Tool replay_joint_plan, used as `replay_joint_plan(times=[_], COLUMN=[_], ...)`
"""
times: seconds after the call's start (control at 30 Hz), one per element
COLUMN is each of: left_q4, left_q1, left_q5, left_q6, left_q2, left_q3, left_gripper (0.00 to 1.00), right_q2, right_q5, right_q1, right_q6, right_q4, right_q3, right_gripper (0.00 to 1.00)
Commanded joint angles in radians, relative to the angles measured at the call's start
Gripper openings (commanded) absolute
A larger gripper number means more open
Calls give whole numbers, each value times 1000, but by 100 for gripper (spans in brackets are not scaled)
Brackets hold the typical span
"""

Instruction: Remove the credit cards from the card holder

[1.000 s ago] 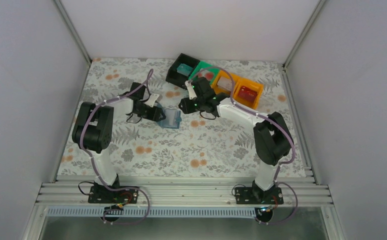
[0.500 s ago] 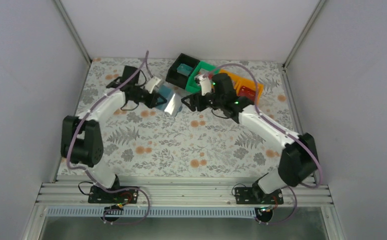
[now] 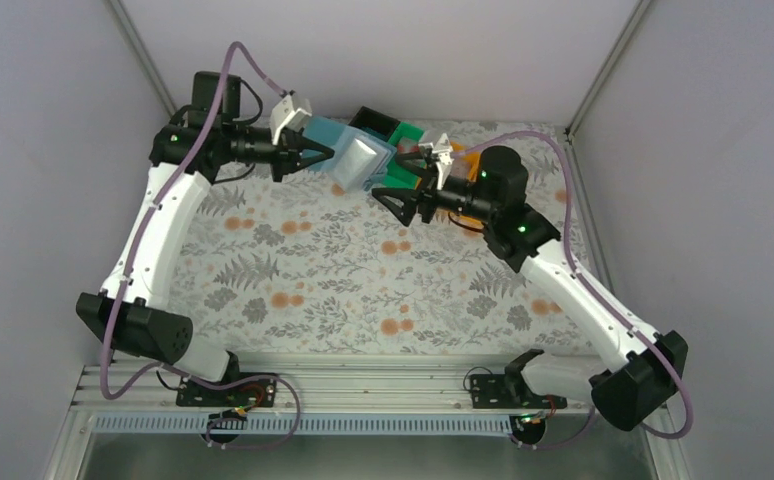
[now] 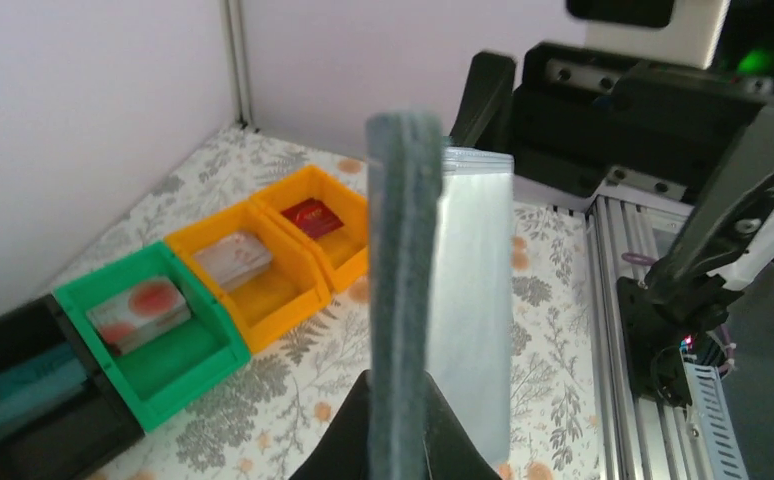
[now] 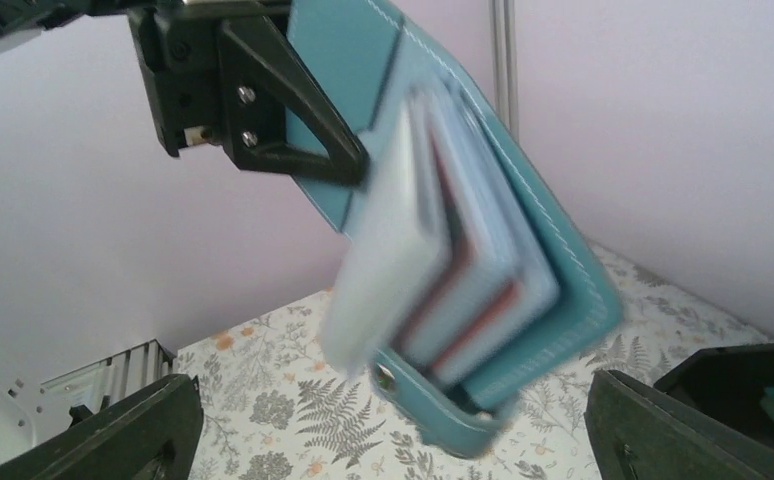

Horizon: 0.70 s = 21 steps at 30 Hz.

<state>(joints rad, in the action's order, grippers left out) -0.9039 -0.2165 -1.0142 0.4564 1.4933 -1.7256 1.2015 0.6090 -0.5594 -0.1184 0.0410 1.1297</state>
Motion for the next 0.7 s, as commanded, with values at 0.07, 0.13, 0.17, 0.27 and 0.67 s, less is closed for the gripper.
replay_joint_plan(times=[0.07, 0.13, 0.17, 0.27, 0.67], left_q4=[-107, -112, -114, -116, -110], left_q1=[-2, -3, -5, -7, -58], left_q5=[-101, -119, -121, -124, -141], left_q6=[26, 31, 30, 26, 15], left_q2=[-7, -16, -23, -35, -46], left_q3=[-140, -148, -151, -152, -130], left_gripper=[2, 2, 2, 2, 2], right_q2=[-38, -27, -20, -5, 82], right_q5=[24, 41, 37, 41, 148], right_q1=[24, 25, 24, 24, 12], right_q6=[45, 57, 65, 76, 28], right_q4=[-7, 8, 23, 37, 9], right_q3=[19, 44, 63, 106, 186], right_gripper=[99, 98, 98, 96, 66])
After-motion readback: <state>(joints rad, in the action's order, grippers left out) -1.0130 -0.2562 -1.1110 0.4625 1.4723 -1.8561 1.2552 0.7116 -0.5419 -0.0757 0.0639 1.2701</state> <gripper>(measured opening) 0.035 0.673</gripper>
